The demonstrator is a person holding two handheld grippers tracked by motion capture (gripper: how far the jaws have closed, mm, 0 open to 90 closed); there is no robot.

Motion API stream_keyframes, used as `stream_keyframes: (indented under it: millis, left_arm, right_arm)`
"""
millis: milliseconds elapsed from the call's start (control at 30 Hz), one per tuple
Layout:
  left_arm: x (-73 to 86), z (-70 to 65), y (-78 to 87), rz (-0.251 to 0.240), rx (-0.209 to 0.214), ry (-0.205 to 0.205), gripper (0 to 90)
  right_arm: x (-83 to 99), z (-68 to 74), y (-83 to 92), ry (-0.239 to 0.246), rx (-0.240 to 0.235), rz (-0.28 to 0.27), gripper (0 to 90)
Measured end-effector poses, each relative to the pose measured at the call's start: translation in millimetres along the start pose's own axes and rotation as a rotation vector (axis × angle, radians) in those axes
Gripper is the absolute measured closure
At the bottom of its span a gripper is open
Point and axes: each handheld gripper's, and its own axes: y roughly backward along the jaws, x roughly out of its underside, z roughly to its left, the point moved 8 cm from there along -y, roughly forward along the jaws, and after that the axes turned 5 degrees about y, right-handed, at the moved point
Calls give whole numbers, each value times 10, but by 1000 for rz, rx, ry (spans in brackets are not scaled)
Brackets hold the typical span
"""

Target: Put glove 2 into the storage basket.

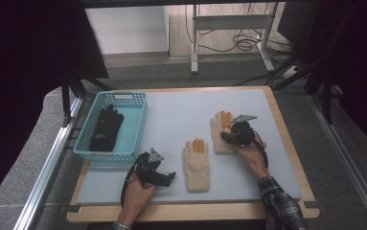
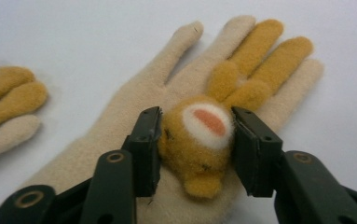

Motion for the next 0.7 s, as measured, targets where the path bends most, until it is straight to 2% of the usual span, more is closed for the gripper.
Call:
stream_keyframes:
  millis: [167,433,467,667,700]
  left_arm:
    - [0,-1,0,0,0,1,8]
    - [1,-1,0,1,0,1,8]
    - [1,-2,0,1,0,4,8]
    - [1,-2,0,0,-1,3,8]
    - [1,-2,0,0,-1,3,8]
  right_arm:
    - [-23,11,105,-23,-16,-17,564]
    - [-102,93,358,-18,-27,-56,563]
    - [-141,134,446,-12,-29,-71,563]
    - [-266,340,717,-4,-65,-115,563]
    - [-266,340,717,-4,-65,-115,563]
